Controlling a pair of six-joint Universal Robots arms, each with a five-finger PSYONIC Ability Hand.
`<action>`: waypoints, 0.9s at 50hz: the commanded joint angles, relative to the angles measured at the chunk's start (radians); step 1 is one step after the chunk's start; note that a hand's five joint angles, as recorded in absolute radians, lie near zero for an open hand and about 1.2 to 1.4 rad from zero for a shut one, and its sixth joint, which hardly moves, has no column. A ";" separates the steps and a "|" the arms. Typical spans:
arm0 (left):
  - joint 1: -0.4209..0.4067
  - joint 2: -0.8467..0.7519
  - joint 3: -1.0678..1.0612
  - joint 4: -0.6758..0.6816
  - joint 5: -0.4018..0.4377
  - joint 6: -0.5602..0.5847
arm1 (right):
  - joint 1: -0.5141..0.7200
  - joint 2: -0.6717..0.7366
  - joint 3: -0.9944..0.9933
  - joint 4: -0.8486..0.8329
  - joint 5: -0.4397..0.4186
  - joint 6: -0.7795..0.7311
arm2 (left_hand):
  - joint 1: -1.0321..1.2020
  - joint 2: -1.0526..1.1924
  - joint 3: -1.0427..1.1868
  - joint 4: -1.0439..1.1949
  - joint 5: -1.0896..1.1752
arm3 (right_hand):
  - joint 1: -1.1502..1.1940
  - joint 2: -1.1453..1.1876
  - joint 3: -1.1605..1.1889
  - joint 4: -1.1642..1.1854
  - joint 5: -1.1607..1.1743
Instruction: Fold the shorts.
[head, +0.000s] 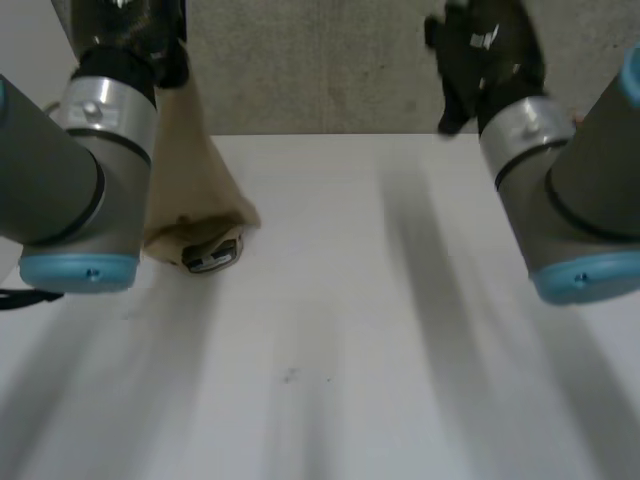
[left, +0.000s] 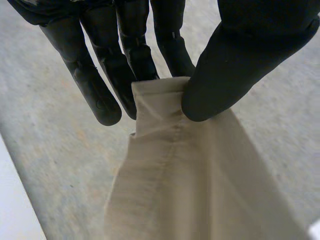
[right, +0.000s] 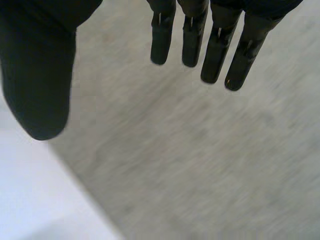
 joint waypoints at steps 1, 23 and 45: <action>-0.031 0.051 -0.012 -0.010 0.000 0.002 | -0.005 0.021 0.013 0.194 -0.026 0.270 | 0.251 0.195 0.200 0.199 0.261 | -0.018 -0.065 -0.070 -0.068 -0.066; -0.105 0.126 0.027 -0.013 0.000 0.079 | 0.005 0.236 -0.030 0.141 -0.220 0.846 | 0.251 0.195 0.200 0.199 0.261 | -0.077 -0.124 -0.128 -0.127 -0.125; -0.116 0.095 0.039 -0.010 0.012 0.122 | 0.052 0.166 0.143 0.121 -0.183 0.981 | 0.251 0.195 0.200 0.199 0.261 | -0.012 -0.060 -0.064 -0.062 -0.060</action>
